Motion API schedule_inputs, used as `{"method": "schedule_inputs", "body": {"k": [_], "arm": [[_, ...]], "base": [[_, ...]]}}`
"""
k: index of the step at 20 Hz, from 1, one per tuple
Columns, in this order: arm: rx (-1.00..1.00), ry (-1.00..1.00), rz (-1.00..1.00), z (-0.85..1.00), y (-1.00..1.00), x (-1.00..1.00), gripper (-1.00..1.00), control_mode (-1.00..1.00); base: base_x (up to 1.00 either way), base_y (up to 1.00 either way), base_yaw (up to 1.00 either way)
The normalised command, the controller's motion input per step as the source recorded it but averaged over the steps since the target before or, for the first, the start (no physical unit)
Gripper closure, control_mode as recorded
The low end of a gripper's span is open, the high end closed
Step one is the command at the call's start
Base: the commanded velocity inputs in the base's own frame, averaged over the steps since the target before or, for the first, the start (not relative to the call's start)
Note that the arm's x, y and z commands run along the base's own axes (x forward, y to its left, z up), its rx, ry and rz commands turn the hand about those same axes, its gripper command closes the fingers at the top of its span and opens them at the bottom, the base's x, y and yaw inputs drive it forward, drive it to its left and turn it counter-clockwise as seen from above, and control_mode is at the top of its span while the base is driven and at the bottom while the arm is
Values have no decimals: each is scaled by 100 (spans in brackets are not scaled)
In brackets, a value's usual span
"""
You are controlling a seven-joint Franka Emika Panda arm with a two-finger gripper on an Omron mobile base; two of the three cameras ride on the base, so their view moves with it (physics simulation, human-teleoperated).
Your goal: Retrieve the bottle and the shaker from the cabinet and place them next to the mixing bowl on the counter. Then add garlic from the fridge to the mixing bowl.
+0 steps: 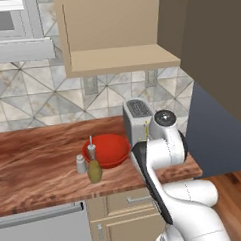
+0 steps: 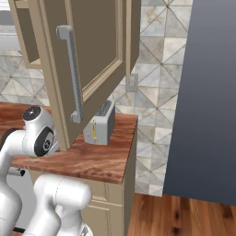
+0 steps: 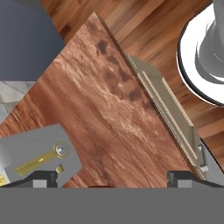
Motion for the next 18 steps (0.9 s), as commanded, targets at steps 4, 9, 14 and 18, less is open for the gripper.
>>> {"method": "schedule_inputs", "body": {"k": [4,9,14,18], "arm": [[0,0,0,0,0,-7,-100,100],[0,0,0,0,0,0,-100,100],[0,0,0,0,0,0,-100,100],[0,0,0,0,0,0,-100,100]], "base": [[-33,0,-1],[-69,2,-12],[-55,0,-17],[-22,-36,-33]]}}
